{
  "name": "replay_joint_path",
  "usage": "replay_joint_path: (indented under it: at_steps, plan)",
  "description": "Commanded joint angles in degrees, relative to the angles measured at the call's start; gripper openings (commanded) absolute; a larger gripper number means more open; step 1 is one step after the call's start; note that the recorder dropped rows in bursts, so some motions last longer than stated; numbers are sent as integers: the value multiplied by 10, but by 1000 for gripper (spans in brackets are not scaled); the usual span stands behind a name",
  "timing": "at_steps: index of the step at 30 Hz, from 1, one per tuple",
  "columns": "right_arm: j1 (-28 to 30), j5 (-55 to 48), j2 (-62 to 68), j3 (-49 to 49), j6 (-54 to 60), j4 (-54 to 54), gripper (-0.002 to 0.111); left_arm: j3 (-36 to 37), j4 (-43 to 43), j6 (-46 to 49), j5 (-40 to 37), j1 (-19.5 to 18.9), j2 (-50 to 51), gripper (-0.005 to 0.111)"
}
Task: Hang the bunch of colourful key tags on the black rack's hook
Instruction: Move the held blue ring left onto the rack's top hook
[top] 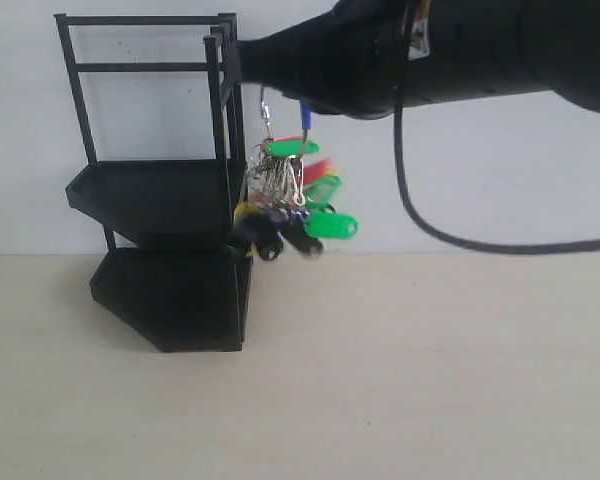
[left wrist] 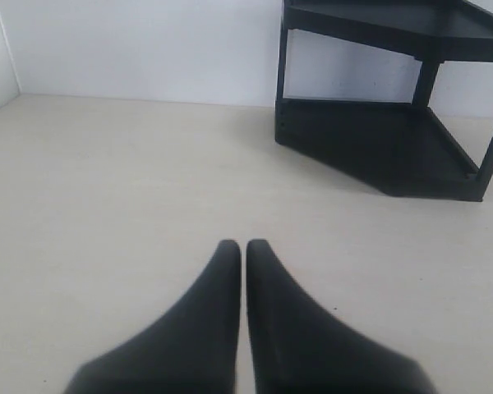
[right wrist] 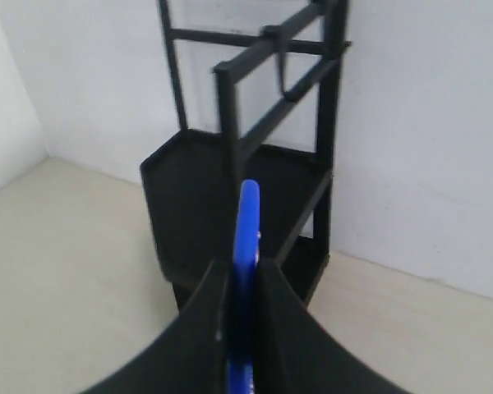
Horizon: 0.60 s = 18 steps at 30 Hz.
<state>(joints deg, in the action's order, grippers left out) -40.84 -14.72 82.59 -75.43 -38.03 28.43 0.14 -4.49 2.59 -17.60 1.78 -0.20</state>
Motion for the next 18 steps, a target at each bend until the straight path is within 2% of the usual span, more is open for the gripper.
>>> replay_joint_path:
  at_steps: [1, 4, 8, 13, 18]
  plan:
    - [16, -7, -8, -5, 6, -33, 0, -1, -1, 0, 6, -2, 2, 4]
    - [-15, 2, -6, -5, 152, -38, 0, -1, -1, 0, 6, -2, 2, 4]
    - [32, 52, 9, -5, -8, -38, 0, -1, -1, 0, 6, -2, 2, 4]
    - [5, 18, 14, -5, 103, -38, 0, -1, -1, 0, 6, -2, 2, 4]
    - [31, 68, 35, -7, 47, -38, 0, -1, -1, 0, 6, -2, 2, 4]
